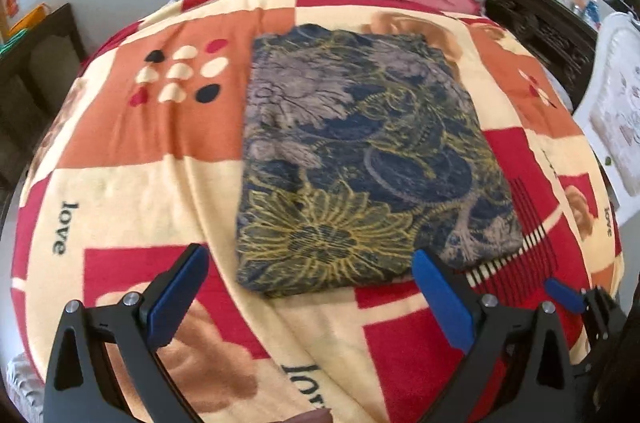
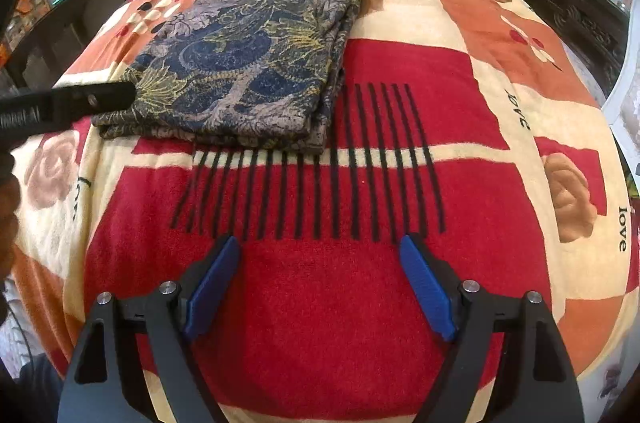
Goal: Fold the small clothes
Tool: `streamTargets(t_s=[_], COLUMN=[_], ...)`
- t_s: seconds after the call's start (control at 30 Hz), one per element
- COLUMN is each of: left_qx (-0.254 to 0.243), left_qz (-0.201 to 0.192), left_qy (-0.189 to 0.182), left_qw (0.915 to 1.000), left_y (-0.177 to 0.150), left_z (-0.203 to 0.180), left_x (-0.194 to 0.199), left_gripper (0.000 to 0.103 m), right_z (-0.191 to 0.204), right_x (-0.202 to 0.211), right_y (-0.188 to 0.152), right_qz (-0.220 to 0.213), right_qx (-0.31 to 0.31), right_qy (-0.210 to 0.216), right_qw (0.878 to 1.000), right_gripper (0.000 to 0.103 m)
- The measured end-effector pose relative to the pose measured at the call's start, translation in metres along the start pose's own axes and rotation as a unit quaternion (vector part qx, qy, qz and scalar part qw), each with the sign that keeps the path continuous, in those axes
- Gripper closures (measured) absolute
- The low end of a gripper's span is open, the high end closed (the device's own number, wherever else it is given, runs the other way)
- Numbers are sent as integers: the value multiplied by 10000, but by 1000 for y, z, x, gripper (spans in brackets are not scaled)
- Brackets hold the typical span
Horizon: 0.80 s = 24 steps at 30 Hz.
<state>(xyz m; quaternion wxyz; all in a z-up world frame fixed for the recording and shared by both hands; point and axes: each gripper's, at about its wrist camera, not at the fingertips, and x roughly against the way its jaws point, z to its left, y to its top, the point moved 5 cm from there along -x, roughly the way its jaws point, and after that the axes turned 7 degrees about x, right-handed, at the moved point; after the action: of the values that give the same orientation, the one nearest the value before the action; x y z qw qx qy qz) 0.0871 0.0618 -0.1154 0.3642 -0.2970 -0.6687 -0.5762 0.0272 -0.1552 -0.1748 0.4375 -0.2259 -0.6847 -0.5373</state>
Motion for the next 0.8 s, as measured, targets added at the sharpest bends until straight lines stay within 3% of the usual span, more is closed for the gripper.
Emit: streamTargets(t_s=[0.2, 0.4, 0.53, 0.63, 0.8], left_qx=[-134, -63, 4, 30, 93], left_qz=[4, 75, 50, 114, 87], left_qy=[-32, -367, -309, -181, -75], left_qw=[9999, 9993, 9995, 9998, 9999], left_y=[-6, -5, 0, 4, 13], left_z=[-10, -13, -8, -1, 8], left_x=[0, 2, 4, 4, 7], left_gripper=[0, 0, 0, 0, 0], right_z=[3, 1, -3, -14, -26], right_x=[1, 4, 6, 12, 53], right_y=[-1, -2, 1, 11, 50], right_qz=[104, -47, 68, 230, -350], right_qx=[57, -18, -14, -254, -500], right_qy=[-150, -91, 28, 51, 153], right_qw=[9998, 9999, 10000, 9994, 9980], right_gripper=[7, 7, 8, 17, 18])
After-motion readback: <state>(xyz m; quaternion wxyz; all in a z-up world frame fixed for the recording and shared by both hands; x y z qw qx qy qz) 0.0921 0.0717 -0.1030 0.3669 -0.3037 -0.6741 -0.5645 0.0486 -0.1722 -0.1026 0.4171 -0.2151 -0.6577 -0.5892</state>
